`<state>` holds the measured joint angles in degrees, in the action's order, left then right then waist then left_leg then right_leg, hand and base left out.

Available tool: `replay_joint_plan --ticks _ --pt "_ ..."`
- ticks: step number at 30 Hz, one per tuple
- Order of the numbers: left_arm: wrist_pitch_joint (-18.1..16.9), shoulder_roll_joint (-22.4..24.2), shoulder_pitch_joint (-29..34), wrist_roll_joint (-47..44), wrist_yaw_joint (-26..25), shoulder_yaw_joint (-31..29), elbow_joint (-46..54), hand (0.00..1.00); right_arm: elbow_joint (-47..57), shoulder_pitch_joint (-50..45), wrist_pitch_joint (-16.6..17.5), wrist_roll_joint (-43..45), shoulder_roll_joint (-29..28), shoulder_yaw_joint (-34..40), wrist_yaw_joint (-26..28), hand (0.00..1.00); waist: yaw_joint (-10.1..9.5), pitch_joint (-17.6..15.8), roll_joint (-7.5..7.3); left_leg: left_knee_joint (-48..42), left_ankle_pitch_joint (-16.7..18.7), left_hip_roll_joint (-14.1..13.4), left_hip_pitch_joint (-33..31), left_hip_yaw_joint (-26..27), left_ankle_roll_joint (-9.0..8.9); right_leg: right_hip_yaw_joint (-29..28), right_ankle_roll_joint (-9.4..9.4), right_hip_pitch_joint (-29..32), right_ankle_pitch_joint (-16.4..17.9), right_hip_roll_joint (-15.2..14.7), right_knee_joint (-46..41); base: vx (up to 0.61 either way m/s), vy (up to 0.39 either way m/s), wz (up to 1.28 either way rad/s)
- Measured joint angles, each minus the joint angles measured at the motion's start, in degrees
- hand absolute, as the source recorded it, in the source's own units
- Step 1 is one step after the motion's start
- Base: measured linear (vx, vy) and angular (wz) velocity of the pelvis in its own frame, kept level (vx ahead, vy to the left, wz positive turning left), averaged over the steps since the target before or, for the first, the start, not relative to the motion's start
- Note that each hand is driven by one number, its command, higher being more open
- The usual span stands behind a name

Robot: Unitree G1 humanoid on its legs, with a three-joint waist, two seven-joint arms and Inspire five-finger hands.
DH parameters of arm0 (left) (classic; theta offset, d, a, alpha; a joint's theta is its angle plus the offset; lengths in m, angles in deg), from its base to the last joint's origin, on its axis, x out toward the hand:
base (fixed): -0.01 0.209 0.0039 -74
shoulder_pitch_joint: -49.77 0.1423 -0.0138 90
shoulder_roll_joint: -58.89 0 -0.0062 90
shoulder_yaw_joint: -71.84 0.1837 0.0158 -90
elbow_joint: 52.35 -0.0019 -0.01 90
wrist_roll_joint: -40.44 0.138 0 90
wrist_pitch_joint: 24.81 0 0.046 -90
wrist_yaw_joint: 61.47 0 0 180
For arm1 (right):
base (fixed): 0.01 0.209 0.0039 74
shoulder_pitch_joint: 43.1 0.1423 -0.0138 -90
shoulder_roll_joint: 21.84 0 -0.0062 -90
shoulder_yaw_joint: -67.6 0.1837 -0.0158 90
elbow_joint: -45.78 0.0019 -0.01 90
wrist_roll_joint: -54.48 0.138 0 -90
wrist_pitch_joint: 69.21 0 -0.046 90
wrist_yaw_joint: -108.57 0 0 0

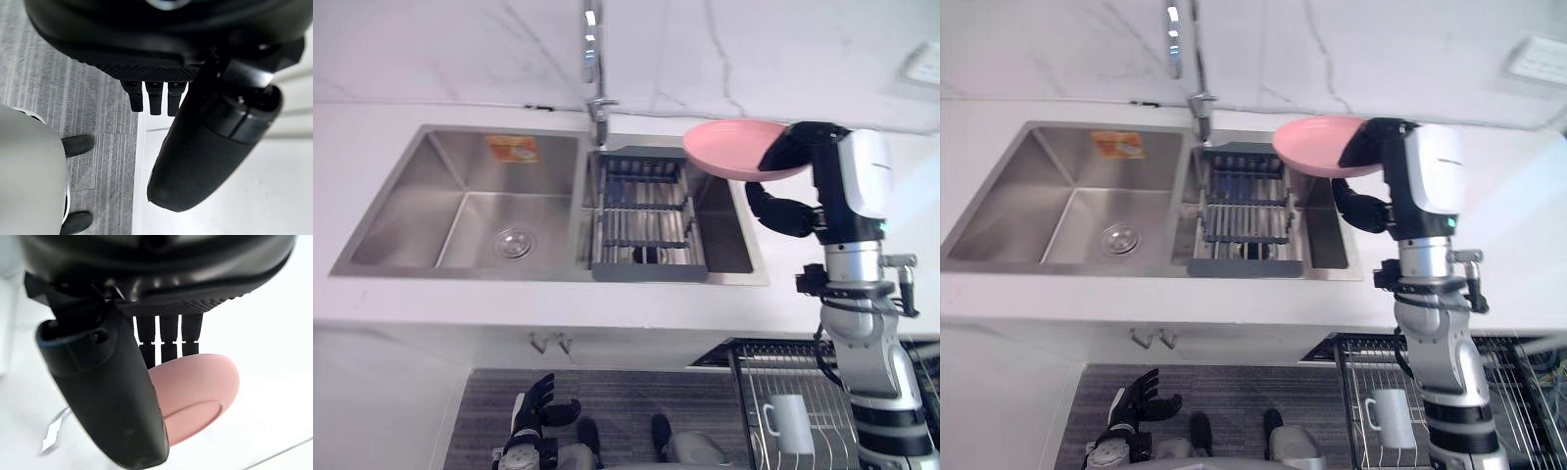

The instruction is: Walk over to the sink, pick up the cup, carry it to the dishwasher, place the cup inside the dishwasher, then close the dishwasher door

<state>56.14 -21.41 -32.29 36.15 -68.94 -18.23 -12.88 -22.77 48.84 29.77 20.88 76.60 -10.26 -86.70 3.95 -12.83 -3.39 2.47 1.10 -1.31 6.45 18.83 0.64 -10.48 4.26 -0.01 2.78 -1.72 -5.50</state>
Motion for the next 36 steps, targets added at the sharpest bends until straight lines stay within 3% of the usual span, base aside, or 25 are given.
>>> replay_joint_plan --ticks 5,8,12,15,23,27,33,36 --pt "-0.1 0.0 0.3 0.0 -0.1 0.1 -1.2 0.90 0.4 -8.1 -1.7 -0.6 -5.0 6.5 -2.1 0.30 3.05 0.2 0.17 -5.9 4.8 -0.8 -1.6 8.3 0.66 -8.8 1.21 3.1 -1.5 1.0 -0.5 0.04 0.052 -1.02" --pt "0.1 -0.1 0.6 0.1 -0.1 -0.2 -1.6 0.90 0.4 -14.2 -3.7 -1.6 -9.5 9.5 -2.1 0.30 5.09 0.1 0.41 -9.7 6.0 -1.5 -3.4 12.0 1.11 -11.2 2.00 5.0 -3.2 1.0 -0.4 0.04 0.029 -0.80" --pt "0.0 0.3 0.9 1.1 -0.1 -0.7 -1.6 0.90 -0.8 -20.6 -5.8 -1.6 -14.9 12.2 -2.4 0.30 6.33 -0.3 0.93 -12.5 8.5 -2.5 -4.0 14.3 1.11 -10.0 2.28 6.1 -3.6 1.2 -0.4 0.01 0.011 -0.39" --pt "-0.2 1.2 0.7 1.3 -0.1 -0.7 -1.2 0.90 -1.2 -24.4 -6.2 -1.6 -15.9 12.4 -2.5 0.30 6.69 -0.9 2.41 -13.0 11.2 -2.8 -4.1 15.0 0.56 -8.4 1.95 7.5 -3.4 1.3 -1.5 -0.04 0.021 -0.19" --pt "-0.2 4.2 0.6 2.2 -0.1 -0.6 1.2 0.90 -7.9 -26.4 -7.8 -1.0 -19.8 12.2 -2.6 0.30 6.06 -1.8 5.95 -15.9 11.3 -4.0 -8.1 17.7 0.71 -5.1 0.94 12.5 -2.6 1.0 -5.3 -0.01 -0.001 -0.02" --pt "-0.8 5.6 -1.5 2.2 -0.2 0.6 3.1 0.90 -11.0 -24.9 -9.0 1.5 -20.1 12.2 -4.0 0.30 4.32 -4.0 6.09 -19.2 12.2 -5.8 -10.9 17.9 0.65 -2.2 -0.38 14.7 -1.6 1.0 -6.9 -0.01 -0.034 0.13" --pt "-1.2 7.9 -4.7 2.0 -0.3 2.3 3.3 0.90 -14.6 -19.4 -10.1 5.6 -18.3 12.2 -5.3 0.30 1.85 -7.1 6.55 -21.3 13.0 -6.4 -15.4 17.8 0.26 -0.8 -0.40 19.3 -1.5 0.6 -8.9 -0.01 -0.006 0.04" --pt "-1.4 7.9 -5.9 1.9 -1.2 2.8 3.4 0.90 -17.0 -16.4 -10.8 8.2 -16.3 12.3 -6.4 0.30 1.14 -8.8 7.05 -22.0 12.6 -6.8 -16.7 17.8 0.91 0.0 0.21 20.4 -2.0 0.5 -9.6 0.05 -0.007 0.07"
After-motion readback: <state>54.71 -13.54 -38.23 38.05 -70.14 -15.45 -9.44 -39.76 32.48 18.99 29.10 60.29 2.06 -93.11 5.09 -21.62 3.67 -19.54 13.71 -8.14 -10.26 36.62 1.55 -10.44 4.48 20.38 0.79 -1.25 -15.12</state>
